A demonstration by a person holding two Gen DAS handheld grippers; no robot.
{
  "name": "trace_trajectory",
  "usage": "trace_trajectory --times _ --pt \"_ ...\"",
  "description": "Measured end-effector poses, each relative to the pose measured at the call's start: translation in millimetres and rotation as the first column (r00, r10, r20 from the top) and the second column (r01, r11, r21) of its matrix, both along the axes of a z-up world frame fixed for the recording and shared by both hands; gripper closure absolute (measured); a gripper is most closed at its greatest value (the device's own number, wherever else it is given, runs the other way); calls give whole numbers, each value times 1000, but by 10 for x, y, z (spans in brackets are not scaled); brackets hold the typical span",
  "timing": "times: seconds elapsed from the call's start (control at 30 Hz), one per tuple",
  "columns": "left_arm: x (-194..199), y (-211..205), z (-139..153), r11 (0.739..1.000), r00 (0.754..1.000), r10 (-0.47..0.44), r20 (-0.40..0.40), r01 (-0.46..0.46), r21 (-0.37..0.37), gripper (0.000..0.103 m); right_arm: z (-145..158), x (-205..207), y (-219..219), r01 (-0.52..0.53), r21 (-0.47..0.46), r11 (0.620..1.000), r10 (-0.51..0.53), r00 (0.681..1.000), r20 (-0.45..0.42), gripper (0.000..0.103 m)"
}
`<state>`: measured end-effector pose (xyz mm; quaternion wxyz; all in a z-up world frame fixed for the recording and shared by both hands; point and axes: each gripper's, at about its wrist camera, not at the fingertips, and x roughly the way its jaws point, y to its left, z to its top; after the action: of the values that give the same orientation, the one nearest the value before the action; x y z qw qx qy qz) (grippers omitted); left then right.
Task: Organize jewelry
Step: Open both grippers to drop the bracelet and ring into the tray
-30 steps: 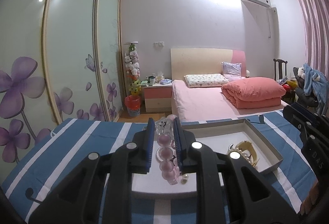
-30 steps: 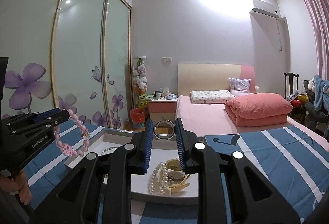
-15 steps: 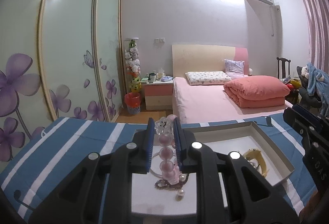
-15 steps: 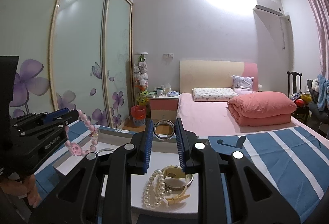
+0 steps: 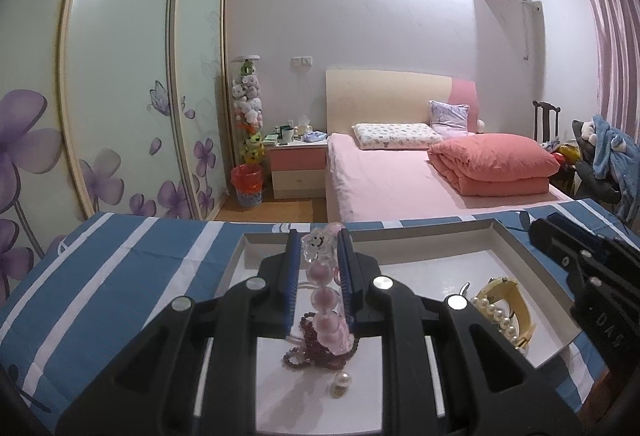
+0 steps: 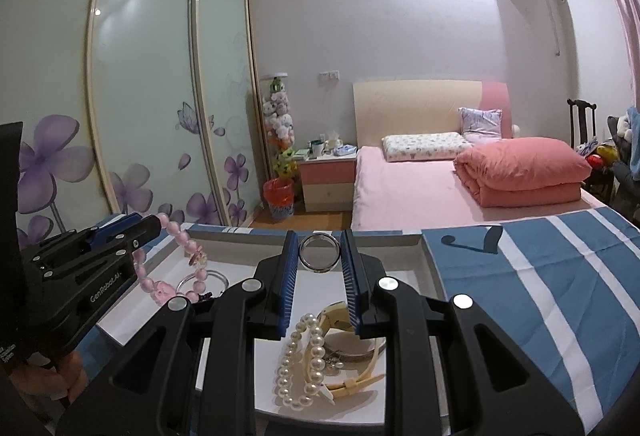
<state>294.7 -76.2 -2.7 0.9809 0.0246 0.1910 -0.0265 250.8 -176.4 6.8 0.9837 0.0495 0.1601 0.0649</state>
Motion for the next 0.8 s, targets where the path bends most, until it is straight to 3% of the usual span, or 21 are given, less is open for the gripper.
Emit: trace_trajectory --times 0.3,0.37,0.4,0.43,0.8 --pt "33 -45 -49 1000 999 -31 -17 31 6 84 -22 35 39 -16 11 1000 16 1000 -17 79" --pt "29 -48 -53 1000 1000 -28 -13 28 8 83 -25 19 49 -16 12 1000 16 1000 -11 61" --pt "24 -47 -48 1000 1000 -27 -7 27 10 83 -18 4 40 -10 13 1000 10 1000 -2 48" --pt "17 -63 -44 1000 1000 -27 -5 28 9 82 -12 -2 34 -9 15 1000 9 1000 6 46" --pt "-13 147 37 998 1000 18 -16 -19 -59 66 9 -48 -83 20 42 999 -20 1000 0 46"
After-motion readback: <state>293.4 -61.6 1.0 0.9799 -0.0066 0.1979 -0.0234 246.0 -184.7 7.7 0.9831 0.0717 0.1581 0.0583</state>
